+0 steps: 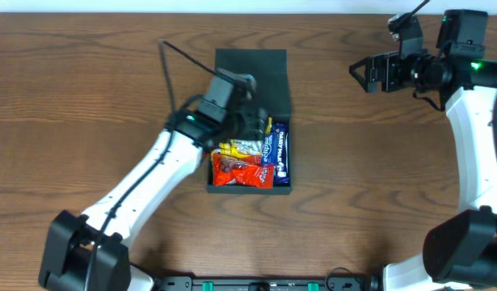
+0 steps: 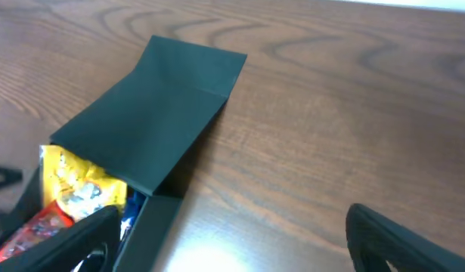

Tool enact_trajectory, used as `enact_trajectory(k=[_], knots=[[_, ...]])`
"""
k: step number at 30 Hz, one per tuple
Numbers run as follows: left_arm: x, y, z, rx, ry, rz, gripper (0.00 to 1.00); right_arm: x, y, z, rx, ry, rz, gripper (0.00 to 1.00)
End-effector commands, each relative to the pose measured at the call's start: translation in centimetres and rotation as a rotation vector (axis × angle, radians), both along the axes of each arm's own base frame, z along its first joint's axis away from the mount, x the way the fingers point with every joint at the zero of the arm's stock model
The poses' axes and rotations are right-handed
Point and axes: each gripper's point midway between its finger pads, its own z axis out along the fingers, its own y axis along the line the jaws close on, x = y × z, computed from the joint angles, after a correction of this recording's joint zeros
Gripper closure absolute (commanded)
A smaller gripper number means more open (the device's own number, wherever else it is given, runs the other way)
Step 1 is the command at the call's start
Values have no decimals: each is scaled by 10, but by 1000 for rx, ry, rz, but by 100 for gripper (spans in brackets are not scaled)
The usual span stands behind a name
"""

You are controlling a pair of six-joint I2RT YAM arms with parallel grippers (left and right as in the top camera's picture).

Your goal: Pack container

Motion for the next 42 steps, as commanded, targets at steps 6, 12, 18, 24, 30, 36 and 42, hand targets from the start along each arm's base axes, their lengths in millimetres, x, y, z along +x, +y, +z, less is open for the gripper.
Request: enact_trajectory(k=[6,12,18,24,30,36,42], knots=[[62,102,38,105,-196,260,41,-13,49,6,22,6,116,15],[79,150,44,161,-245,401,69,-21,72,-13,-16,37,159,59],[97,183,58,146,-311,490,94,-26,92,-39,25,96,135,99],[106,189,57,137,-327,504,94,-19,101,-57,109,121,38,98],[123,166,14,46,-248,429,94,-3,90,-79,182,144,-171,98],[144,145,-15,-29,-190,366,95,-1,92,-105,215,222,-216,98],[169,140,-36,-19,-98,358,95,9,110,-146,346,345,-227,98]])
